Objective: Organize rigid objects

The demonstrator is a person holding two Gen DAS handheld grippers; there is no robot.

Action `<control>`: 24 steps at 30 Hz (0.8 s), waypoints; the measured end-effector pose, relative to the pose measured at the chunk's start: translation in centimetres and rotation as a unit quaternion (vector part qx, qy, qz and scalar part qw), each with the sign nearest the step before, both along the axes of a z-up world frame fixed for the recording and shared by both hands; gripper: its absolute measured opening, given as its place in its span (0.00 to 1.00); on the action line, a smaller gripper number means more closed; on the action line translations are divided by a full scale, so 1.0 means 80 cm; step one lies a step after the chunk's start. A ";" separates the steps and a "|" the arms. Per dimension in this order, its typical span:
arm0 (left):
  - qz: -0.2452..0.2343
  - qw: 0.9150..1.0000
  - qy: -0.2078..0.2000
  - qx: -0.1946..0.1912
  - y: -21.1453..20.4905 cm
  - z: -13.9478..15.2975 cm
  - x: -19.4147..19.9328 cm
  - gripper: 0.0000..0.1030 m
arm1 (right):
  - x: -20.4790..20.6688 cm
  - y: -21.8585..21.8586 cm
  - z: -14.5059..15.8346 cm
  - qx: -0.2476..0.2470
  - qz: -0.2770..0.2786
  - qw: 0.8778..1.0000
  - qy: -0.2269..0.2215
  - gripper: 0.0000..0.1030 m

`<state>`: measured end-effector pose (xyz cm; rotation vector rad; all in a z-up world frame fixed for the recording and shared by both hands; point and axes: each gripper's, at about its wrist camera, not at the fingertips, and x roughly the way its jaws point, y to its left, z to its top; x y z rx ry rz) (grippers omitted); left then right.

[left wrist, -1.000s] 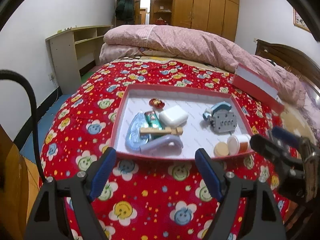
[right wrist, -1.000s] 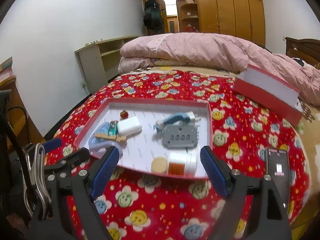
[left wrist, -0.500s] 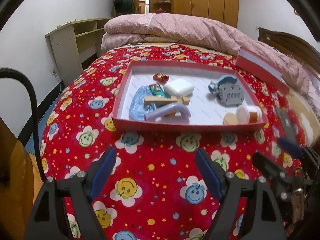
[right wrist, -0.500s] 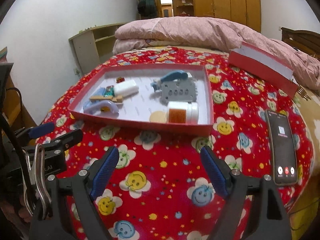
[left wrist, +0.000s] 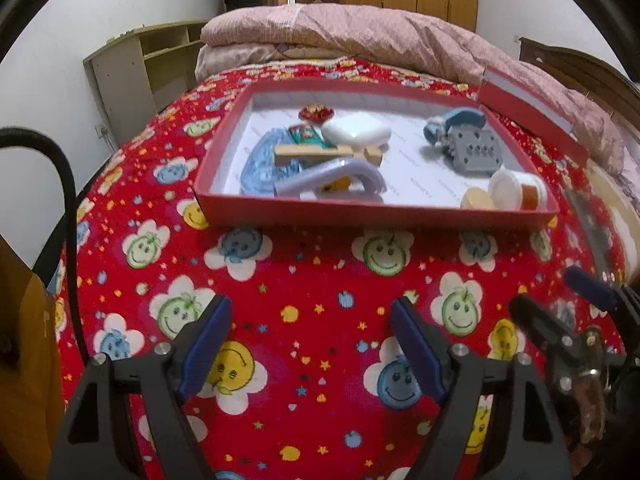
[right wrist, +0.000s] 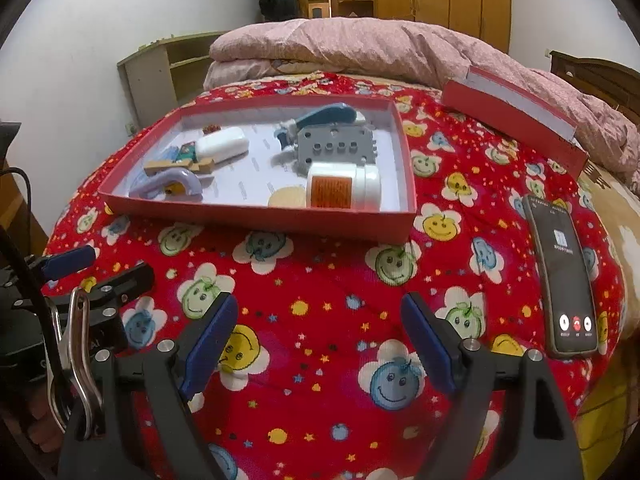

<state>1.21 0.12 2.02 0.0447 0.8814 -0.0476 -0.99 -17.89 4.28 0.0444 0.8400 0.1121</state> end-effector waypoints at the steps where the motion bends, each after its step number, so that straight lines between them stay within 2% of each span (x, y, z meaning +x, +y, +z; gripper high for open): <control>1: 0.000 1.000 0.003 -0.001 0.000 -0.003 0.001 0.83 | 0.001 0.000 -0.004 0.001 -0.002 1.000 0.005 0.83; 3: 0.000 1.000 -0.004 -0.001 0.001 -0.003 -0.001 0.84 | 0.005 -0.002 -0.014 0.005 -0.007 1.000 0.020 0.83; 10: 0.007 1.000 -0.019 -0.001 0.004 -0.008 -0.004 0.90 | -0.001 0.005 -0.018 -0.015 -0.010 1.000 0.001 0.85; 24: 0.007 1.000 -0.031 -0.001 0.004 -0.012 -0.007 0.92 | -0.006 0.005 -0.021 -0.014 -0.014 1.000 -0.013 0.87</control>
